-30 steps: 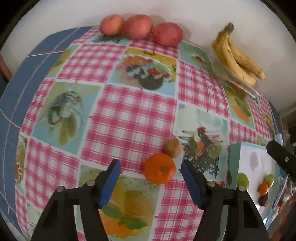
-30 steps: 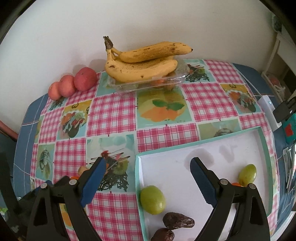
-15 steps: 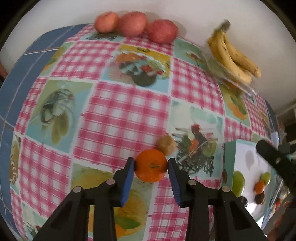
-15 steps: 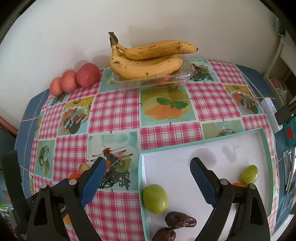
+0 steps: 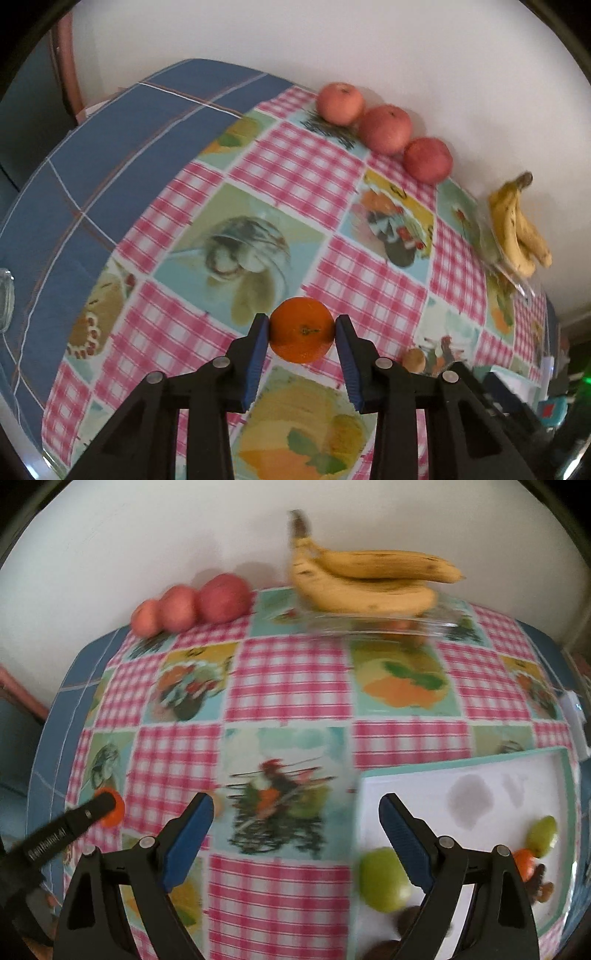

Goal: Organize fruits
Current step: 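Close the left gripper on a tangerine while the right gripper grasps a small brown kiwi, then carry the tangerine with the left gripper while the right gripper carries the kiwi over the tray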

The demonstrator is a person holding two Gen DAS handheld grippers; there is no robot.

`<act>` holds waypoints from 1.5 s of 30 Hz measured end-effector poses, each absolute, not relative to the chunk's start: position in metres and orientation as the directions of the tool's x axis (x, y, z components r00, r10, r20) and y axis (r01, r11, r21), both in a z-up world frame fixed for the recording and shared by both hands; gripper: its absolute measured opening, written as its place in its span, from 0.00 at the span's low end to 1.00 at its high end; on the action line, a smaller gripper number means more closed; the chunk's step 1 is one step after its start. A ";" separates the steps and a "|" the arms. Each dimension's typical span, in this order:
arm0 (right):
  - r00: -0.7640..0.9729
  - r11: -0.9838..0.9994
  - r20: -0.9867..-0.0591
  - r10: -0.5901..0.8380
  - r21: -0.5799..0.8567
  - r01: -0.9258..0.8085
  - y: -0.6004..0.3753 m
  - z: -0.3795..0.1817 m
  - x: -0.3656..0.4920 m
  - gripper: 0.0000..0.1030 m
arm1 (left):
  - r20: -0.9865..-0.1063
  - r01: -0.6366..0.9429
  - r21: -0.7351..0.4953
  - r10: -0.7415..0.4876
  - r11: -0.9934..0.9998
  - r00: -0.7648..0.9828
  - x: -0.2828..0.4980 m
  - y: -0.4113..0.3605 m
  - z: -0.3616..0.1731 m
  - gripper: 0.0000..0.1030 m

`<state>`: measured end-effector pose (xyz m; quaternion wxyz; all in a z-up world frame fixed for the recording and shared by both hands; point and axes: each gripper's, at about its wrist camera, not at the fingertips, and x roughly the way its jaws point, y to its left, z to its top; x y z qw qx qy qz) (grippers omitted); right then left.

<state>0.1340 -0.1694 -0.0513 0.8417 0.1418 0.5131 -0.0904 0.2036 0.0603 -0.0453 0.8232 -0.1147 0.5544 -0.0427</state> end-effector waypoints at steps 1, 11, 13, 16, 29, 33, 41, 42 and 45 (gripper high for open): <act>0.457 0.948 -0.890 0.003 0.148 0.283 -0.163 -0.055 0.137 0.82 | -0.901 -0.062 -0.238 -0.197 0.969 0.386 0.203 0.062 -0.044 0.38; 0.450 0.972 -0.891 0.053 0.150 0.183 -0.126 -0.078 0.159 0.41 | -0.897 -0.079 -0.255 -0.205 0.964 0.391 0.204 0.066 -0.044 0.38; 0.449 0.974 -0.892 0.057 0.149 0.172 -0.123 -0.082 0.161 0.35 | -0.898 -0.082 -0.255 -0.204 0.964 0.390 0.204 0.067 -0.044 0.38; 0.456 0.976 -0.888 0.053 0.144 0.166 -0.121 -0.083 0.163 0.30 | -0.896 -0.088 -0.255 -0.202 0.963 0.395 0.203 0.067 -0.043 0.38; 0.450 0.979 -0.889 0.078 0.154 0.135 -0.112 -0.091 0.168 0.23 | -0.895 -0.071 -0.256 -0.209 0.964 0.395 0.203 0.063 -0.044 0.38; 0.452 0.979 -0.889 0.077 0.153 0.135 -0.112 -0.091 0.168 0.23 | -0.893 -0.068 -0.261 -0.214 0.963 0.396 0.203 0.062 -0.042 0.38; 0.491 0.980 -0.868 0.077 0.157 0.123 -0.114 -0.067 0.163 0.23 | -0.877 -0.041 -0.273 -0.232 0.961 0.421 0.201 0.056 -0.023 0.38; 0.503 0.979 -0.861 0.078 0.161 0.123 -0.115 -0.060 0.161 0.23 | -0.874 -0.034 -0.276 -0.236 0.961 0.424 0.201 0.053 -0.020 0.38; 0.530 0.979 -0.845 0.067 0.159 0.131 -0.119 -0.041 0.154 0.23 | -0.869 -0.005 -0.276 -0.248 0.961 0.427 0.196 0.043 -0.012 0.38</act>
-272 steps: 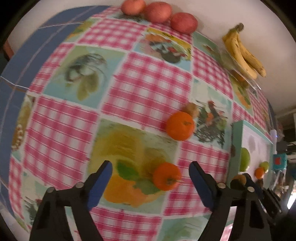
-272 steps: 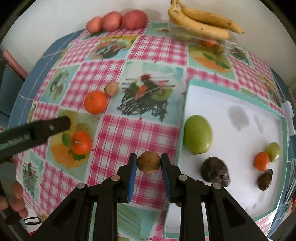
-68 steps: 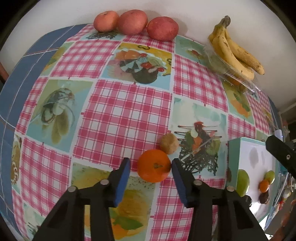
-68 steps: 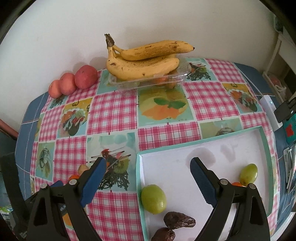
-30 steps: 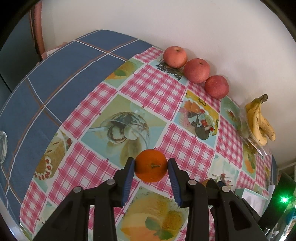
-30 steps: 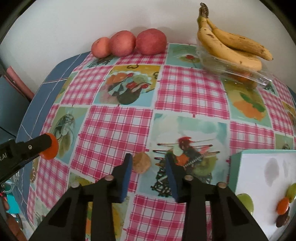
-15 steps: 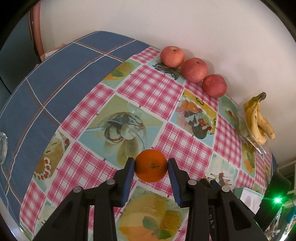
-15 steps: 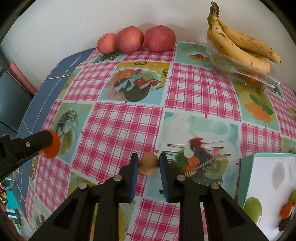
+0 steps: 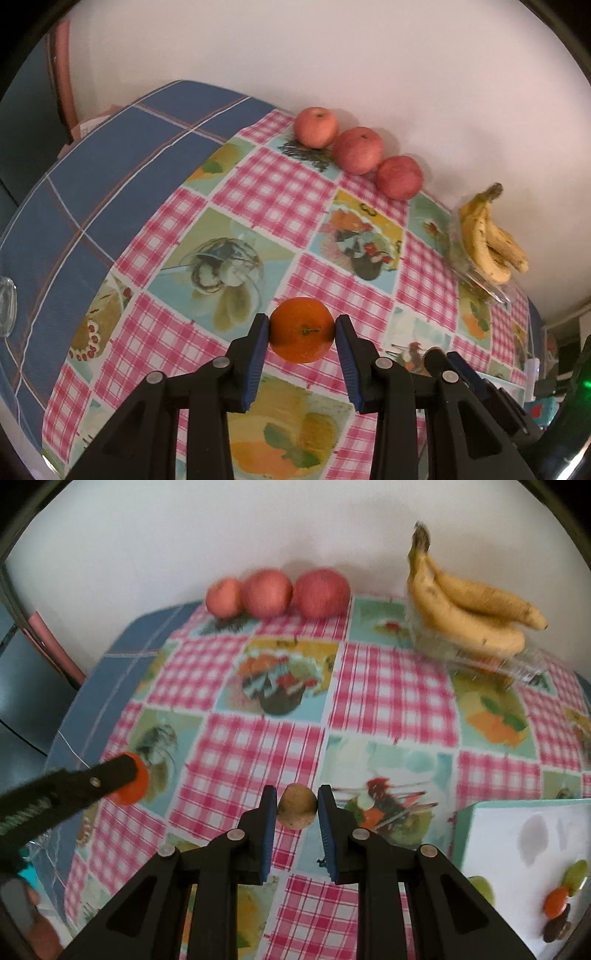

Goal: Organize fruits
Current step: 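Carry the tangerine with the left gripper while the right gripper carries the kiwi over the tray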

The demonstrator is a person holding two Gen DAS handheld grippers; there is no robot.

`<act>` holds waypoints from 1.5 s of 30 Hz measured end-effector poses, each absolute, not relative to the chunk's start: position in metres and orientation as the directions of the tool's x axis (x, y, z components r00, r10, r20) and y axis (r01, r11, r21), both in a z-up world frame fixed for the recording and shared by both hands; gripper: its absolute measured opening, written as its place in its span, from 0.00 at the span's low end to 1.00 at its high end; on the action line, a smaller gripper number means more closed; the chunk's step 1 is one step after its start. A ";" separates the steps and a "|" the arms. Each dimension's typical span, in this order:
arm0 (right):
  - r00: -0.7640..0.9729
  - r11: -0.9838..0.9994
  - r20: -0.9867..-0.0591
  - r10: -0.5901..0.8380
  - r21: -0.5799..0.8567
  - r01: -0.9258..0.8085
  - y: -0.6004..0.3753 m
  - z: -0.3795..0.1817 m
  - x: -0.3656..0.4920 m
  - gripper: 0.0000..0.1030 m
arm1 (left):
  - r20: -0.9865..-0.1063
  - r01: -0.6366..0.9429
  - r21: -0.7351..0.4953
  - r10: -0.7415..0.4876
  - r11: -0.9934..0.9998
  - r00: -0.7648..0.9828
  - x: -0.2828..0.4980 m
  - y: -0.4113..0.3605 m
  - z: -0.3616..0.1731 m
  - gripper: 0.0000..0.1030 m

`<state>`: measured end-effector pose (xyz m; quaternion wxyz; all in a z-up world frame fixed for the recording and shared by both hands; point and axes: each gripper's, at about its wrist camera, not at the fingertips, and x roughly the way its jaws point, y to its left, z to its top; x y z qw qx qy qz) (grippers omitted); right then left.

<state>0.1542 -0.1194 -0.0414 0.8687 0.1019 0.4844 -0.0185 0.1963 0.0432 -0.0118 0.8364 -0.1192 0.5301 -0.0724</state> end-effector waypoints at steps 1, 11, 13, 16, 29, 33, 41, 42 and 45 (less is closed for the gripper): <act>0.533 0.978 -0.844 0.060 0.156 0.137 -0.121 -0.037 0.152 0.23 | -0.868 0.006 -0.278 -0.253 0.961 0.428 0.195 0.039 -0.009 0.38; 0.521 0.958 -0.854 0.013 0.159 0.237 -0.168 -0.022 0.129 0.23 | -0.863 0.086 -0.259 -0.270 0.962 0.427 0.183 0.006 0.001 0.38; 0.510 0.950 -0.860 -0.007 0.153 0.271 -0.186 -0.023 0.124 0.23 | -0.865 0.106 -0.259 -0.280 0.960 0.416 0.181 -0.006 -0.001 0.38; 0.490 0.929 -0.871 -0.039 0.149 0.340 -0.218 -0.027 0.112 0.23 | -0.868 0.149 -0.250 -0.290 0.957 0.404 0.174 -0.026 -0.001 0.38; 0.465 0.805 -0.877 -0.122 0.187 0.563 -0.336 -0.026 0.054 0.23 | -0.872 0.420 -0.148 -0.318 0.895 0.371 0.118 -0.140 -0.007 0.38; 0.458 0.777 -0.876 -0.149 0.183 0.603 -0.360 -0.027 0.035 0.23 | -0.878 0.498 -0.135 -0.336 0.857 0.340 0.096 -0.174 -0.021 0.38; 0.466 0.753 -0.868 -0.173 0.189 0.630 -0.383 -0.020 0.016 0.23 | -0.876 0.573 -0.119 -0.358 0.811 0.324 0.081 -0.209 -0.042 0.38; 0.470 0.754 -0.865 -0.176 0.188 0.629 -0.384 -0.019 0.016 0.23 | -0.875 0.575 -0.117 -0.358 0.809 0.325 0.080 -0.211 -0.044 0.38; 0.477 0.759 -0.863 -0.170 0.194 0.621 -0.385 -0.023 0.018 0.23 | -0.875 0.581 -0.116 -0.360 0.805 0.325 0.079 -0.218 -0.053 0.38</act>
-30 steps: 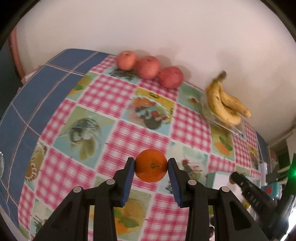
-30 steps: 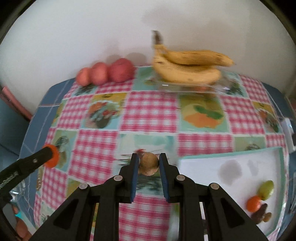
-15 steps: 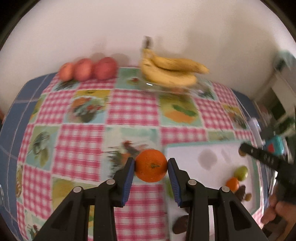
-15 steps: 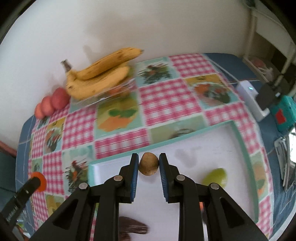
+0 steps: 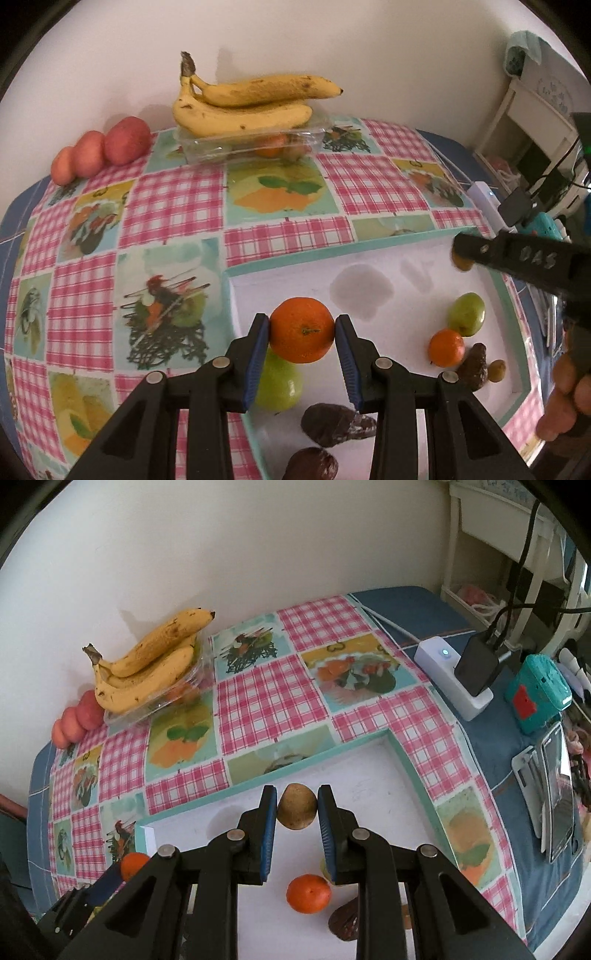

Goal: Organize fruits
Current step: 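Carry the tangerine with the left gripper while the right gripper carries the kiwi over the tray, then open the left gripper to drop the tangerine while the right gripper releases the kiwi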

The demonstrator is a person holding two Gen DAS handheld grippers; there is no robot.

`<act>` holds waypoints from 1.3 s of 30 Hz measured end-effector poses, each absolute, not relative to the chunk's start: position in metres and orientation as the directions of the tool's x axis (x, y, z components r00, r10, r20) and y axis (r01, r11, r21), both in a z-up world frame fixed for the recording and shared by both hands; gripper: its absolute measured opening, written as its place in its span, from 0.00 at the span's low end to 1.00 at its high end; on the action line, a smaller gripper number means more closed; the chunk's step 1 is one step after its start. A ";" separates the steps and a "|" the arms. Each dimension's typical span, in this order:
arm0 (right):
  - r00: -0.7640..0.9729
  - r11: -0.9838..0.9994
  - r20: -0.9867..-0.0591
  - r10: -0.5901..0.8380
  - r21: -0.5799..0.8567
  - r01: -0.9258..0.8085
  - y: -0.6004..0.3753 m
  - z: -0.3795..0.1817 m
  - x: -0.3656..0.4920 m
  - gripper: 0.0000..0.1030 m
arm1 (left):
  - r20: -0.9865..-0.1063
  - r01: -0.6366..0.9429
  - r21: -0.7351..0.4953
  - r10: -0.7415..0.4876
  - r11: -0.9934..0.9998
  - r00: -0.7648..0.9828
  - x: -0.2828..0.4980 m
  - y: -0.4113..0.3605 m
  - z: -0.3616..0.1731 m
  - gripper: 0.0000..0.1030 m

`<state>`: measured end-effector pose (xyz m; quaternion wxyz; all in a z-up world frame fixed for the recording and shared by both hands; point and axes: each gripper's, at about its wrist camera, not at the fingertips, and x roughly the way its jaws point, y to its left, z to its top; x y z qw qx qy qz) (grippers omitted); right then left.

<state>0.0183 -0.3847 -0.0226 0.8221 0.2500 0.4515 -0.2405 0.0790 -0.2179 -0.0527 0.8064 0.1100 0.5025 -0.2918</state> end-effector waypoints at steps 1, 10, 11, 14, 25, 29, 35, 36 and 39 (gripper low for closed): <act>0.478 0.760 -0.864 -0.160 0.201 0.618 -0.385 -0.027 0.020 0.23 | -0.874 0.587 -0.111 -0.360 0.802 0.327 0.078 -0.220 -0.055 0.38; 0.427 0.748 -0.898 -0.109 0.209 0.630 -0.388 -0.068 0.029 0.23 | -0.869 0.606 -0.093 -0.361 0.790 0.339 0.080 -0.236 -0.067 0.38; 0.424 0.747 -0.899 -0.110 0.206 0.632 -0.389 -0.070 0.028 0.23 | -0.869 0.607 -0.088 -0.359 0.790 0.342 0.080 -0.238 -0.067 0.38; 0.412 0.746 -0.903 -0.118 0.193 0.637 -0.391 -0.075 0.029 0.23 | -0.870 0.603 -0.095 -0.360 0.792 0.337 0.084 -0.240 -0.071 0.38; 0.378 0.747 -0.917 -0.129 0.160 0.645 -0.388 -0.086 0.037 0.23 | -0.876 0.585 -0.118 -0.362 0.803 0.320 0.091 -0.244 -0.078 0.39; 0.374 0.746 -0.918 -0.131 0.157 0.647 -0.388 -0.087 0.037 0.23 | -0.874 0.586 -0.108 -0.358 0.803 0.329 0.091 -0.242 -0.071 0.40; 0.350 0.740 -0.927 -0.139 0.137 0.658 -0.387 -0.086 0.036 0.24 | -0.867 0.564 -0.091 -0.344 0.821 0.360 0.094 -0.226 -0.051 0.52; 0.346 0.740 -0.928 -0.139 0.135 0.659 -0.386 -0.086 0.035 0.24 | -0.867 0.557 -0.086 -0.338 0.826 0.367 0.094 -0.221 -0.047 0.57; 0.348 0.737 -0.927 -0.142 0.136 0.662 -0.383 -0.081 0.032 0.32 | -0.866 0.531 -0.062 -0.310 0.845 0.392 0.096 -0.206 -0.040 0.65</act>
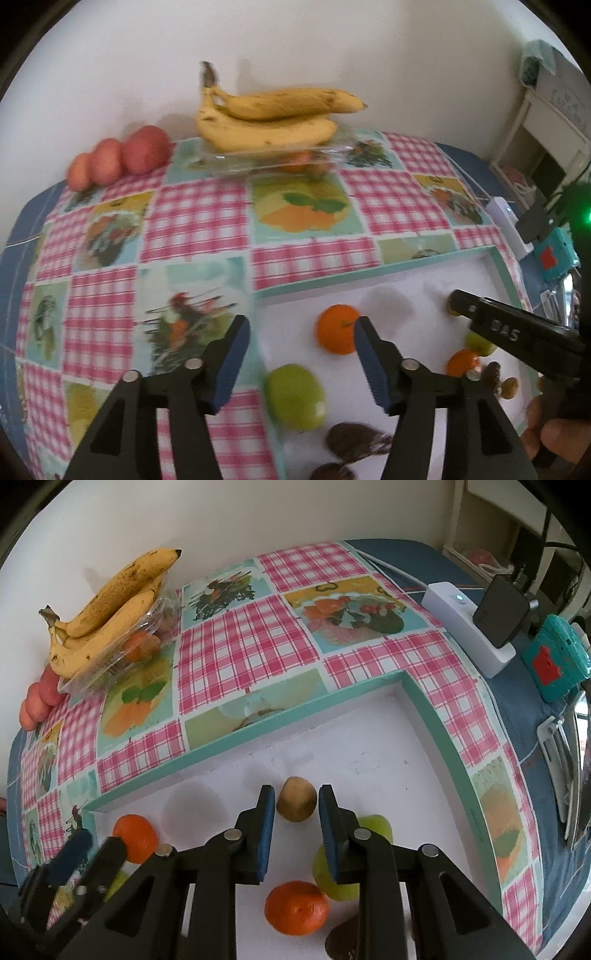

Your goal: Organize fruits

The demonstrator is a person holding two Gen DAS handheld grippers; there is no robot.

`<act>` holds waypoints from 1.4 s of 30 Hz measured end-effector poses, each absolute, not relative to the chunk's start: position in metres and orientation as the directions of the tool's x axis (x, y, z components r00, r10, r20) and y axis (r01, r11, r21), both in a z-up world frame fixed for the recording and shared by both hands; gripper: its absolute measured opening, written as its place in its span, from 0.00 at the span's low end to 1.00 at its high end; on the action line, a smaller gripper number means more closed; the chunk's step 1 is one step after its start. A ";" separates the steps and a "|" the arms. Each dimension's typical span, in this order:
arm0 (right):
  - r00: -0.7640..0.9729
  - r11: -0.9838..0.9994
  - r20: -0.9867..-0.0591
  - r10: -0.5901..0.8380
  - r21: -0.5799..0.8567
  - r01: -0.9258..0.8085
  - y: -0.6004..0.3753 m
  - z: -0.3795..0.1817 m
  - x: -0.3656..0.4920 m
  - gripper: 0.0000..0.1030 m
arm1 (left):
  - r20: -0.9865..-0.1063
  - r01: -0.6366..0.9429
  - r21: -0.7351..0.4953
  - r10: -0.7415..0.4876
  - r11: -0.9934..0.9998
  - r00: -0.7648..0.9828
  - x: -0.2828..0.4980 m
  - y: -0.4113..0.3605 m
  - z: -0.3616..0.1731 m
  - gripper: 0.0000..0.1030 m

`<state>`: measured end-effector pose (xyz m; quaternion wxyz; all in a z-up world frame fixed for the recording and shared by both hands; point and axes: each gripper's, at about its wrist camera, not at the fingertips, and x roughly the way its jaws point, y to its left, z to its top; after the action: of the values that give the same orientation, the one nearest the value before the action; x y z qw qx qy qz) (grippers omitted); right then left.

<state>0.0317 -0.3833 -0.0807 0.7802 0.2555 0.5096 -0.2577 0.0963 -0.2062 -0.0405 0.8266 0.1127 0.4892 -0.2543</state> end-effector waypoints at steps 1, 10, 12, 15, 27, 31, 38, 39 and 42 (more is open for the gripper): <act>0.349 0.737 -0.926 -0.143 0.136 0.662 -0.382 -0.079 0.031 0.38 | -0.868 0.517 -0.045 -0.290 0.855 0.404 0.097 -0.200 -0.039 0.71; 0.348 0.780 -0.920 -0.180 0.082 0.620 -0.353 -0.058 0.017 0.62 | -0.887 0.412 0.043 -0.155 0.910 0.434 0.105 -0.140 -0.049 0.92; 0.352 0.794 -0.917 -0.189 0.068 0.604 -0.343 -0.053 0.013 0.66 | -0.882 0.407 0.046 -0.155 0.912 0.446 0.101 -0.129 -0.047 0.99; 0.366 0.820 -0.909 -0.201 0.048 0.571 -0.328 -0.045 0.008 0.70 | -0.865 0.409 0.045 -0.169 0.912 0.472 0.094 -0.116 -0.038 0.99; 0.395 0.904 -0.886 -0.244 -0.060 0.424 -0.256 -0.029 -0.025 0.88 | -0.802 0.341 0.108 -0.120 0.934 0.585 0.048 -0.064 0.012 1.00; 0.397 0.910 -0.881 -0.259 -0.085 0.405 -0.240 -0.023 -0.042 0.88 | -0.766 0.281 0.175 -0.049 0.944 0.641 0.027 -0.047 0.026 1.00; 0.435 0.912 -0.861 -0.263 -0.074 0.405 -0.223 -0.010 -0.076 0.88 | -0.763 0.235 0.239 0.033 0.942 0.646 -0.007 -0.022 0.026 1.00; 0.438 0.911 -0.861 -0.258 -0.065 0.408 -0.223 -0.010 -0.081 0.88 | -0.769 0.243 0.233 0.025 0.942 0.638 -0.010 -0.021 0.025 1.00; 0.440 0.910 -0.865 -0.239 -0.041 0.413 -0.222 -0.012 -0.095 0.88 | -0.780 0.267 0.224 0.008 0.937 0.625 -0.019 -0.017 0.023 1.00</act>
<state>-0.0949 -0.2220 -0.0115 0.8440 0.0886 0.4924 -0.1931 -0.0189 -0.0173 0.0230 0.8869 0.1612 0.4267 -0.0729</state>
